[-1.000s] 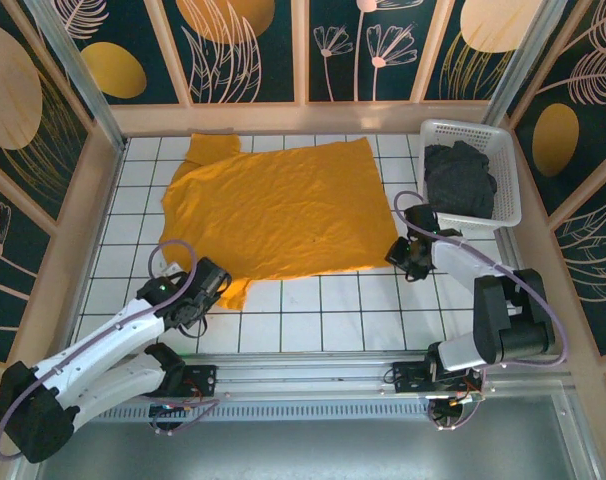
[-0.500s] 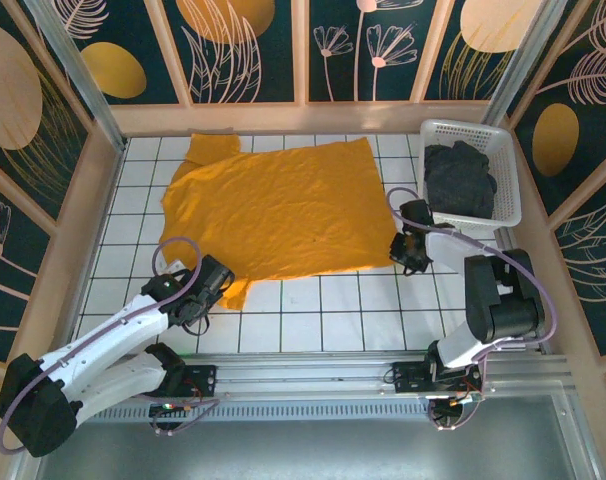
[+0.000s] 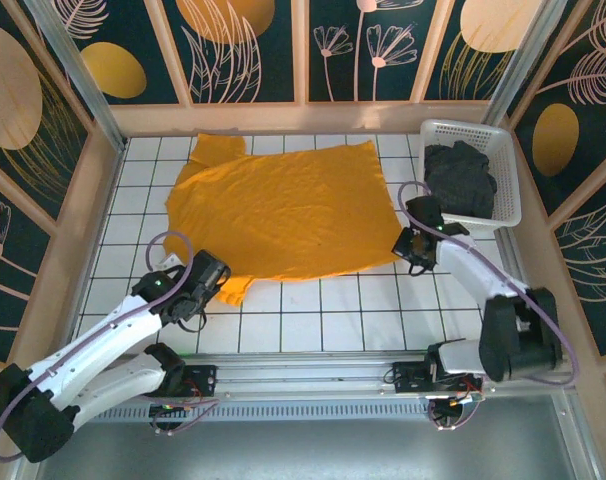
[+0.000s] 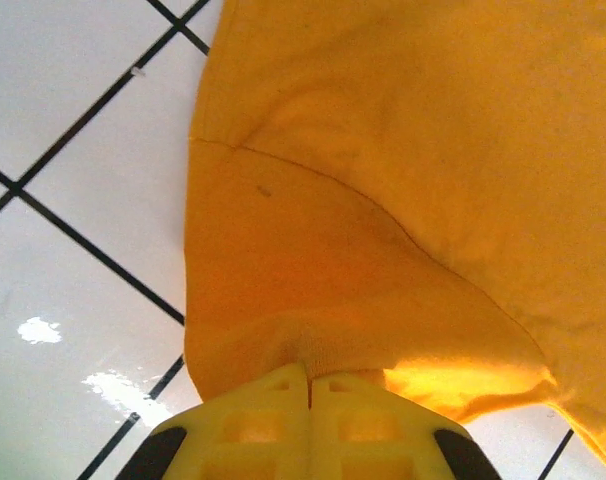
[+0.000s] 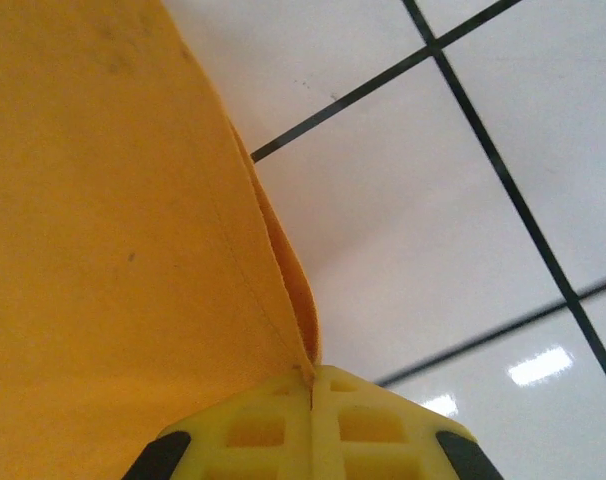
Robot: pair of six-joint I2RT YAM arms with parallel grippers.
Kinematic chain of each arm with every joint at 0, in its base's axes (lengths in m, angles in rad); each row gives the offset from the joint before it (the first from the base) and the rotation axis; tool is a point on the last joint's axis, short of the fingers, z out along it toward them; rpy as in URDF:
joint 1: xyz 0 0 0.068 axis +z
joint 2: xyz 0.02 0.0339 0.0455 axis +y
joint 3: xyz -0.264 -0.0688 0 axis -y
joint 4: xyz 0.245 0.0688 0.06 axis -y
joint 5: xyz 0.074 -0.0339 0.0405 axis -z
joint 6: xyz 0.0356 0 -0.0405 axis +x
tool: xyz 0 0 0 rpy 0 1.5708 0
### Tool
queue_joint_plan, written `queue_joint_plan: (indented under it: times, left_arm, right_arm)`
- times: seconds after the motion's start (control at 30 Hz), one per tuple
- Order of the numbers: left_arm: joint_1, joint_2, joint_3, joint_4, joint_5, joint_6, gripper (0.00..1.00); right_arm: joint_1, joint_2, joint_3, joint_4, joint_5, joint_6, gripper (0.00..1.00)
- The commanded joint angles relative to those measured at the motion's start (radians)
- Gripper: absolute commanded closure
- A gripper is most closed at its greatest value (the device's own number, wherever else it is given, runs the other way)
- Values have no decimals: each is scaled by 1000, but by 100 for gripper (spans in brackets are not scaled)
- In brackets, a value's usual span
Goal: Fold and stack the t-shirts
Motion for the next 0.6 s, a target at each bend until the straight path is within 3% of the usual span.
queue_joint_plan:
  times: [0.0,0.23,0.4,0.57]
  left_arm:
    - [6,-48,35,-165,2,-60,100]
    - [5,-34,122,-129,16,2,100]
    - [19,140,243,-57,-64,121,100]
    - [124,326,398,22,-44,280,100]
  right_arm:
    - [64,-86,-12,-209,80,94,100]
    - [110,-131,-47,-214,69,179,100]
    - [74,-33,31,-157,8,156,100]
    - [52,84,141,-142,-21,138,100]
